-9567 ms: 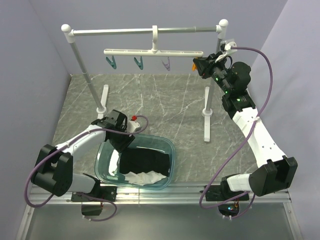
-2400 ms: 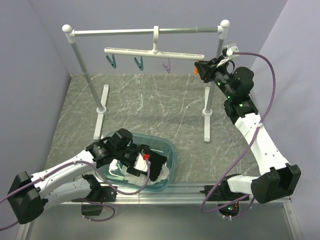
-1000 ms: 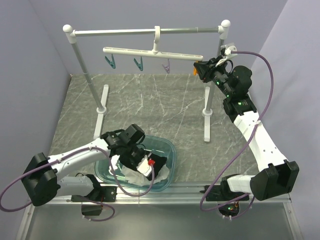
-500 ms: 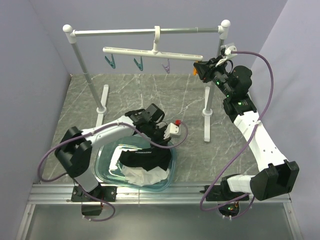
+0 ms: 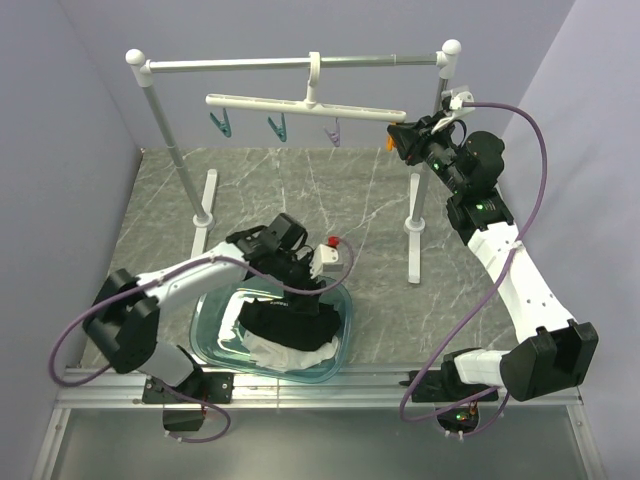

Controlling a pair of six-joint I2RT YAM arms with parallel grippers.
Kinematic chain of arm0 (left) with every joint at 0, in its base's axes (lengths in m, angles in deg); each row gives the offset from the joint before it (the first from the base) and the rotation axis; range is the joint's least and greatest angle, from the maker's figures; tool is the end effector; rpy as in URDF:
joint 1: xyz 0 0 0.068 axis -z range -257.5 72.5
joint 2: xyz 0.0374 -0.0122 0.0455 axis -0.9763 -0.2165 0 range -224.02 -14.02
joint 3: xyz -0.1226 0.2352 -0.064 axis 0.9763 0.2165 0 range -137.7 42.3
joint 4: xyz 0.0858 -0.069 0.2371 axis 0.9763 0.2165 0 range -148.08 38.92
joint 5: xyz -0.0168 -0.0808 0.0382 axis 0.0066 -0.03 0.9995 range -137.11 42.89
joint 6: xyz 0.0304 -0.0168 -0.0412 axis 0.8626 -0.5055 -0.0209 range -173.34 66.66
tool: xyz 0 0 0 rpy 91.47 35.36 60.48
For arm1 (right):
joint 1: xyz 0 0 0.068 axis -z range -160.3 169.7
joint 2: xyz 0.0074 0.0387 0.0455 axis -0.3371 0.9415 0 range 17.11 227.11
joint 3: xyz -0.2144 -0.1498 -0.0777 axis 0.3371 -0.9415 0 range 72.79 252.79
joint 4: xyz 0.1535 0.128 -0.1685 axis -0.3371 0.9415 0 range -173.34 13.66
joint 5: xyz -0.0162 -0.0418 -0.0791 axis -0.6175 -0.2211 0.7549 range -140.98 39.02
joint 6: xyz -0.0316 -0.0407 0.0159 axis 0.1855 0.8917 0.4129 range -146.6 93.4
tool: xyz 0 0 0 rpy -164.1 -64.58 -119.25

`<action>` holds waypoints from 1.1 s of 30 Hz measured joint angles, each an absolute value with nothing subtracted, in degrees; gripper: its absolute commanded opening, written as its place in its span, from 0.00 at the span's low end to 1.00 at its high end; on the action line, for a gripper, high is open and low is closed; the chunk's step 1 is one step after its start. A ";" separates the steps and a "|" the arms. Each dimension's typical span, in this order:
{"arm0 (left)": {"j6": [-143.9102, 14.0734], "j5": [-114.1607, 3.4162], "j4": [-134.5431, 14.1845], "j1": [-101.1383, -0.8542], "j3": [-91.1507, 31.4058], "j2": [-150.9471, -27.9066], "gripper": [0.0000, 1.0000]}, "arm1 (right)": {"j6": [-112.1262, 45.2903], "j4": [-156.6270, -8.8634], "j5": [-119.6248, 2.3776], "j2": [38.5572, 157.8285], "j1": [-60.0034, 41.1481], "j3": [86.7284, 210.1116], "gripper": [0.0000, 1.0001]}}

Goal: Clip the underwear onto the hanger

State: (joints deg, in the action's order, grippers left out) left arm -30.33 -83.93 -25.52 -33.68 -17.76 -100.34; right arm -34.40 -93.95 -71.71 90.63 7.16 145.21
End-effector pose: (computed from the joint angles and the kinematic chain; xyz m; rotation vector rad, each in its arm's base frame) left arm 0.2034 -0.2247 0.2347 1.6085 2.0063 -0.9672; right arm 0.2872 0.0768 0.4397 -0.3615 1.3918 0.5460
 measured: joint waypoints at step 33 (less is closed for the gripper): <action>-13.72 -72.78 -57.26 -19.43 11.88 -83.27 0.52 | -34.83 -93.12 -71.82 92.20 7.21 146.41 0.00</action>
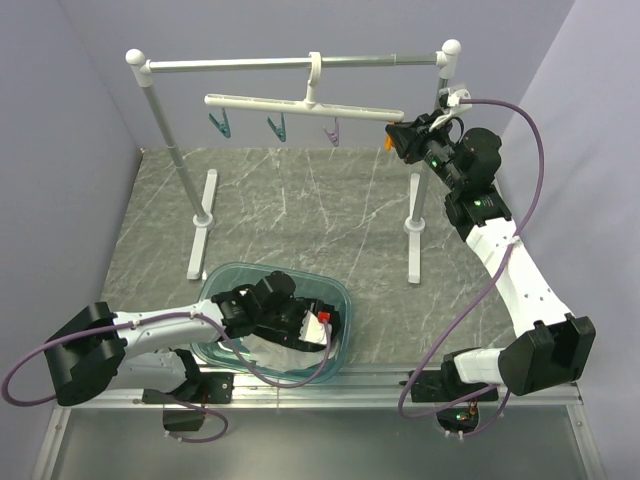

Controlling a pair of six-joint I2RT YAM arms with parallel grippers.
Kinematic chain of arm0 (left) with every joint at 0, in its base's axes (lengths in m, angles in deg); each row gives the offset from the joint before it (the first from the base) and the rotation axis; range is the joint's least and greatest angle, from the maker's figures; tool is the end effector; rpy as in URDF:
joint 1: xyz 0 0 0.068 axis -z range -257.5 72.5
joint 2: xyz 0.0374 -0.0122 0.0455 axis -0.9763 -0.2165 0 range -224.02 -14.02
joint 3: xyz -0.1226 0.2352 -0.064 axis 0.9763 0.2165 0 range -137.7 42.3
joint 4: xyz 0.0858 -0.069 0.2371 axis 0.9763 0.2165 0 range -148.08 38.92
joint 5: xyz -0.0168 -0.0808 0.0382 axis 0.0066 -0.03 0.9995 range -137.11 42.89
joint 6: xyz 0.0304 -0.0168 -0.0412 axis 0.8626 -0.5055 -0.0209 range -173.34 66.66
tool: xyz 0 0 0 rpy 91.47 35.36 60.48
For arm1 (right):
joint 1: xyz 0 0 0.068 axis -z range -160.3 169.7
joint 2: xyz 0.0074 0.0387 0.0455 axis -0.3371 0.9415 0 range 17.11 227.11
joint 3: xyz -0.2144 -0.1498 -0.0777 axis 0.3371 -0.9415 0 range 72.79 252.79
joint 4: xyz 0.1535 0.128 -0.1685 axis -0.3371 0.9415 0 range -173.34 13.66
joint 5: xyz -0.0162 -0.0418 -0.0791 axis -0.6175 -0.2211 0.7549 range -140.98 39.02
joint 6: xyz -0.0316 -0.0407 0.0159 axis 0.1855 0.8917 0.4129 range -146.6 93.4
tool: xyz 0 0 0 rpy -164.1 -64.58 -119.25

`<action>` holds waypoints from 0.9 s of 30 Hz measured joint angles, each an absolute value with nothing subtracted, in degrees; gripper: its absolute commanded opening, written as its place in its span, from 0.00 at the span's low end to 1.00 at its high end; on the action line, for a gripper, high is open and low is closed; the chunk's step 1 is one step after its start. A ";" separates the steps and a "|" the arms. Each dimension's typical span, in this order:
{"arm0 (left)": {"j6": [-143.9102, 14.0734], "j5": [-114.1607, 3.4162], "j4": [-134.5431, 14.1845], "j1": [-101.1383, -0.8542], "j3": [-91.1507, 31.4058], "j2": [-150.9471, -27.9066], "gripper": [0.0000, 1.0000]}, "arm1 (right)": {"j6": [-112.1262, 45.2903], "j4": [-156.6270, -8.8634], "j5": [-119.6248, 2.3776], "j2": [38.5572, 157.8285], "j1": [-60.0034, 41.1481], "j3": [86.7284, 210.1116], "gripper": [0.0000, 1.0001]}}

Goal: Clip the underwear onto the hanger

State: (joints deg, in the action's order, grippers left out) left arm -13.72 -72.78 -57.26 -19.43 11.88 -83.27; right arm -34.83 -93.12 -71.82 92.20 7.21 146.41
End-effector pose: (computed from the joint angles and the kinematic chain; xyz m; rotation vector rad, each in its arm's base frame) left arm 0.1120 -0.2089 0.1858 1.8579 1.3030 -0.6773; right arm 0.2947 0.0783 0.4378 -0.3563 1.4147 0.5547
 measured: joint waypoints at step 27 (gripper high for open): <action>-24.39 -79.62 -50.04 -19.00 -13.25 -92.39 0.00 | -34.81 -93.14 -71.85 92.22 7.21 146.41 0.00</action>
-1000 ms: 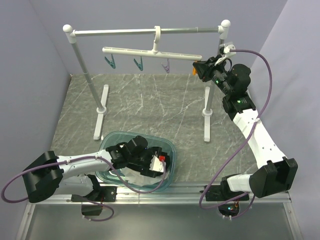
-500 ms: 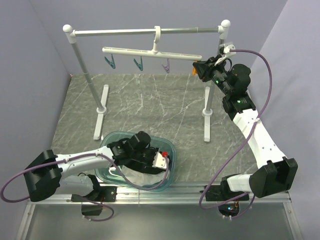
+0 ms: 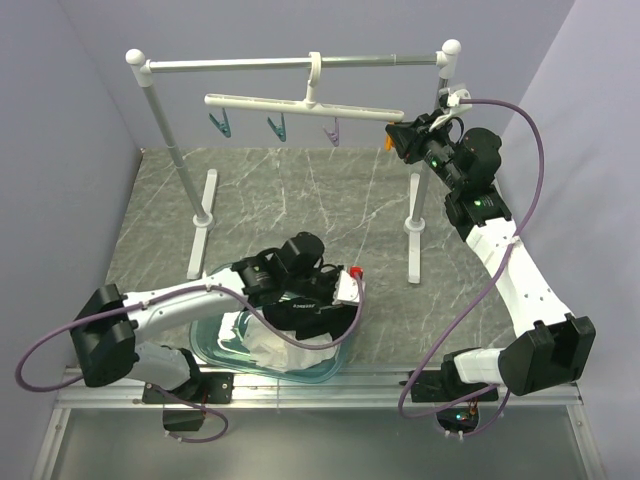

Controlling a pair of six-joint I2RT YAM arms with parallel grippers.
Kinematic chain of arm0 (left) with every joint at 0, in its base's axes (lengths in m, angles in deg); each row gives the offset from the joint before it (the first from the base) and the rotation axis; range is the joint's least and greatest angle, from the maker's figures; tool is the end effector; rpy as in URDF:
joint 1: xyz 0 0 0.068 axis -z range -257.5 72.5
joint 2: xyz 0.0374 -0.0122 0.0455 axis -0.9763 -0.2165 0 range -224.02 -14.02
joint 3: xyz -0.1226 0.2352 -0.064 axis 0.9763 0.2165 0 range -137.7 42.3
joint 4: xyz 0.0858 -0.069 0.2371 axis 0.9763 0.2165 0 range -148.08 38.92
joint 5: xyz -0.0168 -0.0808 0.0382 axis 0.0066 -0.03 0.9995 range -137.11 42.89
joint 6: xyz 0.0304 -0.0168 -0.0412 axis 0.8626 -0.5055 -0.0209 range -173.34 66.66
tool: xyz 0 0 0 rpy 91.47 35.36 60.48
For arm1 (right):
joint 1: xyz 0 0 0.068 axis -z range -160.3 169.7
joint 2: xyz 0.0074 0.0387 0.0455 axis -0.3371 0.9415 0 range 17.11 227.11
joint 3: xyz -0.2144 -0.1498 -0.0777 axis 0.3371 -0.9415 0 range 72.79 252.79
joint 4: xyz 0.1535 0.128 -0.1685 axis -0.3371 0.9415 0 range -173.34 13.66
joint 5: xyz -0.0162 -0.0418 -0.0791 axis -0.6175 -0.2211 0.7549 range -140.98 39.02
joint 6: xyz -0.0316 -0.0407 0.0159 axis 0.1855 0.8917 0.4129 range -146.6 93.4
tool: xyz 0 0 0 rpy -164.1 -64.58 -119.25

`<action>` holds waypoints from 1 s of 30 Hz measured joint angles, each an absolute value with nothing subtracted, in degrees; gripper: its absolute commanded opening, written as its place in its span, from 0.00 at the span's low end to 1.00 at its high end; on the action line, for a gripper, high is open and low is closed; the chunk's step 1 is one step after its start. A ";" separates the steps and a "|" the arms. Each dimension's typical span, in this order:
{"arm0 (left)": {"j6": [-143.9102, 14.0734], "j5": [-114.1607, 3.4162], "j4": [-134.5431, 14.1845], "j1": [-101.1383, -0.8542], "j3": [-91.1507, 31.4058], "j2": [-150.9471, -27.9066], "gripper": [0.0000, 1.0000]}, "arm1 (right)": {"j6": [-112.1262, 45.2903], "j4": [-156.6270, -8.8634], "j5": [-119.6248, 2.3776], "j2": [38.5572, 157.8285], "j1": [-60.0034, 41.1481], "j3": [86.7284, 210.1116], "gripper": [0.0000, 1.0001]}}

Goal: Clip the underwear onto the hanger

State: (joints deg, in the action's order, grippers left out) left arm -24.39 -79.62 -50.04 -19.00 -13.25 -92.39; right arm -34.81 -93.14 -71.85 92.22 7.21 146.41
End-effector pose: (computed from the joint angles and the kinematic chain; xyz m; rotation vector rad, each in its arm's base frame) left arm 0.1431 -0.2701 0.2790 1.7158 1.2874 -0.9027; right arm 0.2948 0.0783 0.4377 -0.3570 1.4145 0.5548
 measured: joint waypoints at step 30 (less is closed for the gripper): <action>-30.77 -77.63 -42.37 -18.14 -18.30 -89.98 0.86 | -34.88 -93.17 -72.06 92.22 7.21 146.41 0.00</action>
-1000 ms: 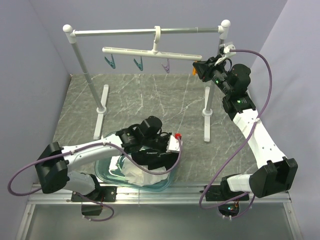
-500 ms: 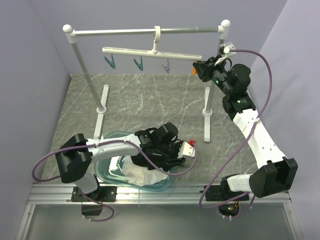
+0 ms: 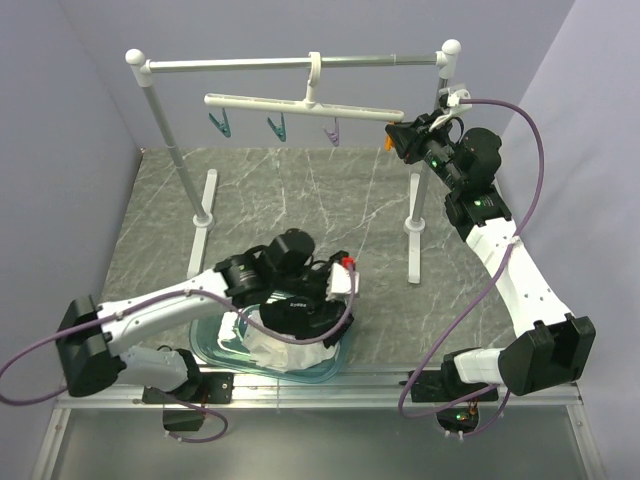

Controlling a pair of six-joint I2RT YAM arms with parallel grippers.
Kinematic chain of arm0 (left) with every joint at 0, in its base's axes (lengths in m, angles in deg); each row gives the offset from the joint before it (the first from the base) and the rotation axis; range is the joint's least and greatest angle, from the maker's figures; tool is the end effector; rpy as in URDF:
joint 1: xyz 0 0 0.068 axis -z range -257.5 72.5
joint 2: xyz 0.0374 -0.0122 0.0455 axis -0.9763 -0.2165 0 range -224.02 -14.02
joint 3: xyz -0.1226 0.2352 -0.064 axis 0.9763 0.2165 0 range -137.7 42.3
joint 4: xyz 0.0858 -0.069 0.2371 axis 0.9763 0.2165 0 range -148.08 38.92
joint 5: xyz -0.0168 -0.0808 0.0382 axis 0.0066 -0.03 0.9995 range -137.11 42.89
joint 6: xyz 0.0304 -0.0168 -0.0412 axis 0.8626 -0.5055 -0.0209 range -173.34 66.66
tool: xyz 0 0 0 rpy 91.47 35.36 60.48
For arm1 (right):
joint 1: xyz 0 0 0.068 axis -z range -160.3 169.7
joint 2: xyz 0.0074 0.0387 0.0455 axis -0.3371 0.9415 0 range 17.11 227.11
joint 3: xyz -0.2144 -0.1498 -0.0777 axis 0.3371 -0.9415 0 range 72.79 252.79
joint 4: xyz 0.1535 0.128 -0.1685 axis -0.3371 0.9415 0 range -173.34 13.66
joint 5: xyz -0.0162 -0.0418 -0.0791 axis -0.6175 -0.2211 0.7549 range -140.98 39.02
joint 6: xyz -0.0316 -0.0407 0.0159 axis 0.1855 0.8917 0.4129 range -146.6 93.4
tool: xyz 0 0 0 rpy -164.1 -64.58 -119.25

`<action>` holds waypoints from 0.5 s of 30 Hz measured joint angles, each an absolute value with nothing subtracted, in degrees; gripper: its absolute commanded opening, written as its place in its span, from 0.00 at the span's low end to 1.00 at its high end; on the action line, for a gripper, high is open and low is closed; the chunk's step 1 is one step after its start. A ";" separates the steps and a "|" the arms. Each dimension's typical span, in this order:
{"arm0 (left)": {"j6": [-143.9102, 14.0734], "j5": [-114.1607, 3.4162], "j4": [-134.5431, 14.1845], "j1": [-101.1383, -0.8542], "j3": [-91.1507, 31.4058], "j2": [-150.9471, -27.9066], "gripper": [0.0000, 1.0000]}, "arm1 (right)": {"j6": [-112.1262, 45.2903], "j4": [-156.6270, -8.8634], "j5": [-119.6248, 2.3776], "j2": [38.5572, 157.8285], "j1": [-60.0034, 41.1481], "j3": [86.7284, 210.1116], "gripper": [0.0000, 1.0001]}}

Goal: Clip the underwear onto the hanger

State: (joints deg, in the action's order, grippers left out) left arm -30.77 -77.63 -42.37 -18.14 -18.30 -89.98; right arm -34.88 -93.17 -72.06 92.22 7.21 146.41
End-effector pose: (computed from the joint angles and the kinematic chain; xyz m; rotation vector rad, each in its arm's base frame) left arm 0.1362 -0.2653 0.3086 1.6574 1.4043 -0.9384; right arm 0.2947 0.0784 0.4378 -0.3592 1.4140 0.5583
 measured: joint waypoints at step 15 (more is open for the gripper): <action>-30.60 -71.78 -47.22 -19.78 -0.03 -89.22 0.99 | -35.09 -93.17 -72.06 92.35 7.21 146.41 0.00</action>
